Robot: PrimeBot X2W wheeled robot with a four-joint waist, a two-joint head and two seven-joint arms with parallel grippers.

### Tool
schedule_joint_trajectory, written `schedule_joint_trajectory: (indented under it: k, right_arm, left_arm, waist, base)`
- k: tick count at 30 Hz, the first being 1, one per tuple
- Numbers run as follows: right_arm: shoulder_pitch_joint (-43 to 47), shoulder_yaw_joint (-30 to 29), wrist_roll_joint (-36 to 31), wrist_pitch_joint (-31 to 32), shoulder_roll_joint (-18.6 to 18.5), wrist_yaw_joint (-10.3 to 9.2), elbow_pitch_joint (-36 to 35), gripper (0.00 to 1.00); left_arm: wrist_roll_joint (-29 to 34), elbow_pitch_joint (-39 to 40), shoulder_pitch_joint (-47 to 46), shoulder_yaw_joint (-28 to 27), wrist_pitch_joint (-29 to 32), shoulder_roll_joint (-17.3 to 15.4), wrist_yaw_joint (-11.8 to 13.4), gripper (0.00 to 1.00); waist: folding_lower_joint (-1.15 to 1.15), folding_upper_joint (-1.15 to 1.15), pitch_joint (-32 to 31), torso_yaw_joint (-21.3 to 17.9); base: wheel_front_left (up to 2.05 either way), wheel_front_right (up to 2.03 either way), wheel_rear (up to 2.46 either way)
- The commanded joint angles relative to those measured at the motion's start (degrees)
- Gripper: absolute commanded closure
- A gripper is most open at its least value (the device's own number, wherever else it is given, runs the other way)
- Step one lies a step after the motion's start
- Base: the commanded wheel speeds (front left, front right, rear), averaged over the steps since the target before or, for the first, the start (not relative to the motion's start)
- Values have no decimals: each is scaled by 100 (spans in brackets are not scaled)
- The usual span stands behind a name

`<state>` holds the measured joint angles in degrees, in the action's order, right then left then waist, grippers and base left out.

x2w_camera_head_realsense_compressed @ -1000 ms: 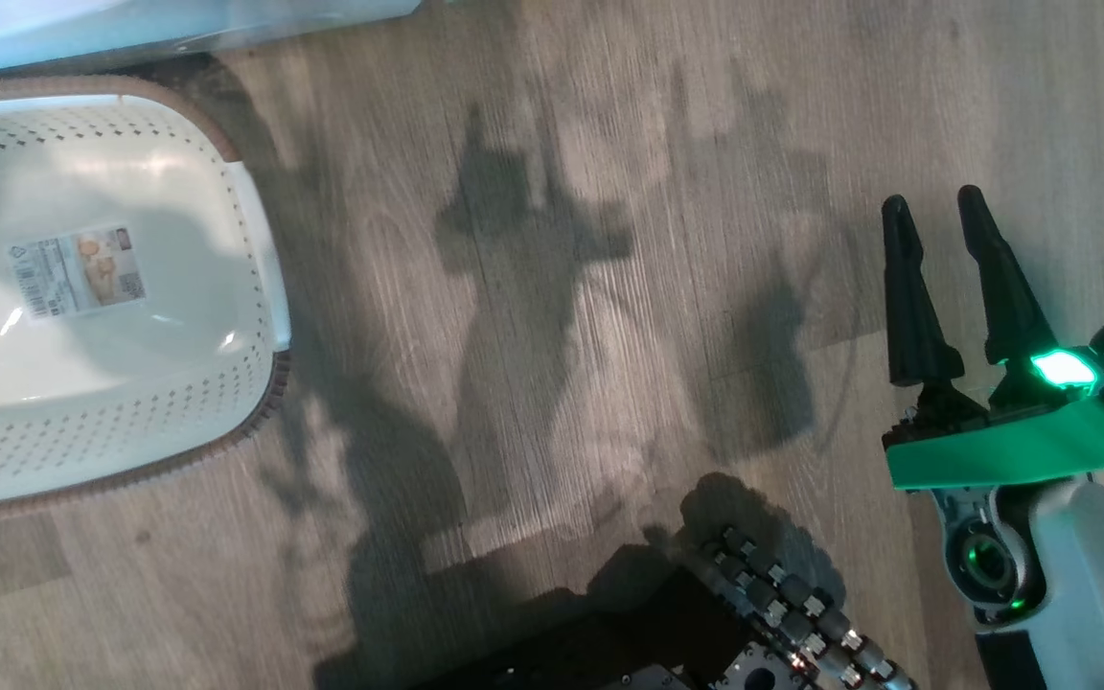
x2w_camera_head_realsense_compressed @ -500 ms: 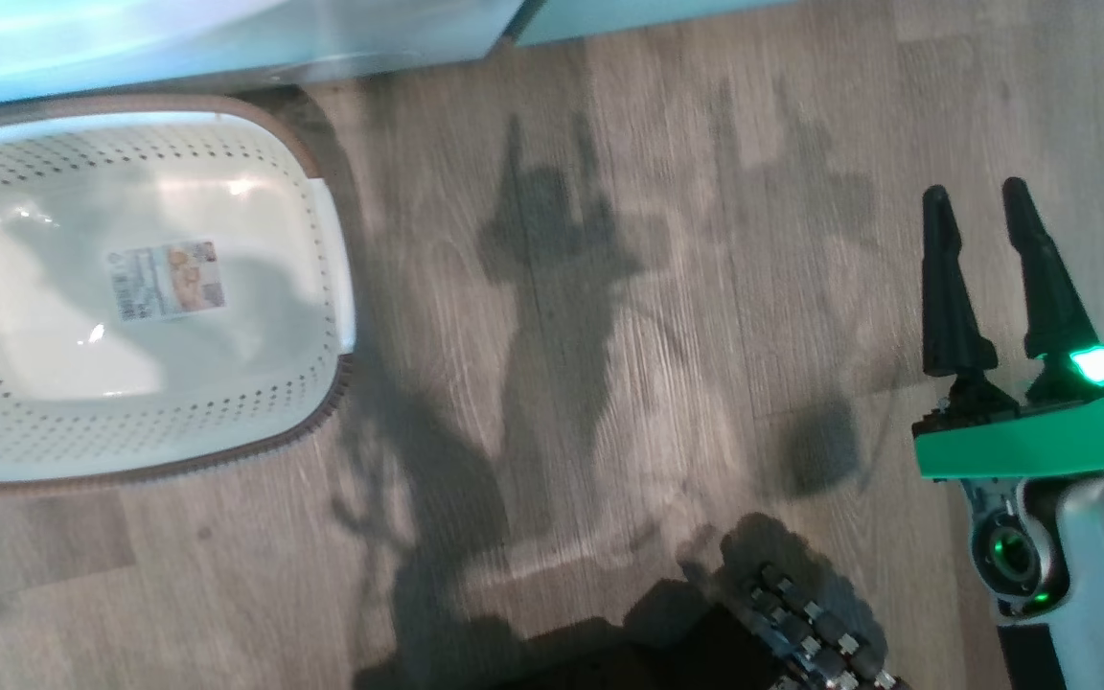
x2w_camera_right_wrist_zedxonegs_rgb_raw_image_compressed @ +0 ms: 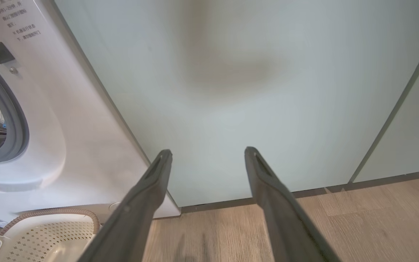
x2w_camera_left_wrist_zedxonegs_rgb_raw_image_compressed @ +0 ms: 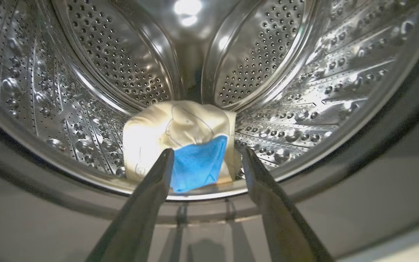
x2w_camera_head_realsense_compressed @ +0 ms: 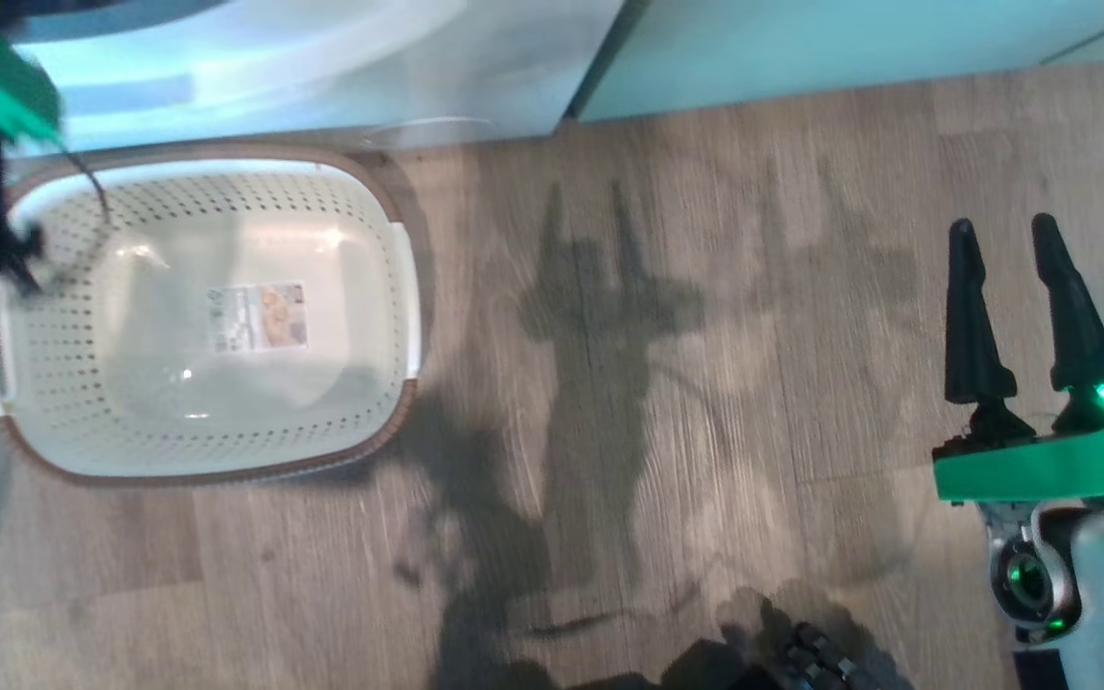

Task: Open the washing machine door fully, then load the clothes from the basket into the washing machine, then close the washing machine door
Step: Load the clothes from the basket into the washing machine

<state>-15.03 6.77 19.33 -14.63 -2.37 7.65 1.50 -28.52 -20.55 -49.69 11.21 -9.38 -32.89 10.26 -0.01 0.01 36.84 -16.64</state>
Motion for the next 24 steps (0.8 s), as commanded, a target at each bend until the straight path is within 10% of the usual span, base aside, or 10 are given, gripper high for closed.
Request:
schedule_joint_trajectory:
  k: [1, 14, 24]
  right_arm:
    - [140, 40, -74, -37, -51, -16, -148, 0]
    - [434, -58, -437, -37, -51, -16, -70, 0]
    - [773, -14, -631, -37, -184, -16, 88, 0]
  left_arm:
    - [-22, 457, 347, -254, -58, -227, 154, 0]
    - [160, 2903, 3160, -277, -257, 272, 1371, 0]
    - [130, 3466, 4430, -27, -422, 698, 1588, 0]
  waist:
    - [1, -1, -195, 133]
    - [1, -1, -985, 529]
    - [1, -1, -1718, 945]
  base:
    - [0, 0, 0]
    - [0, 0, 0]
    - [0, 0, 0]
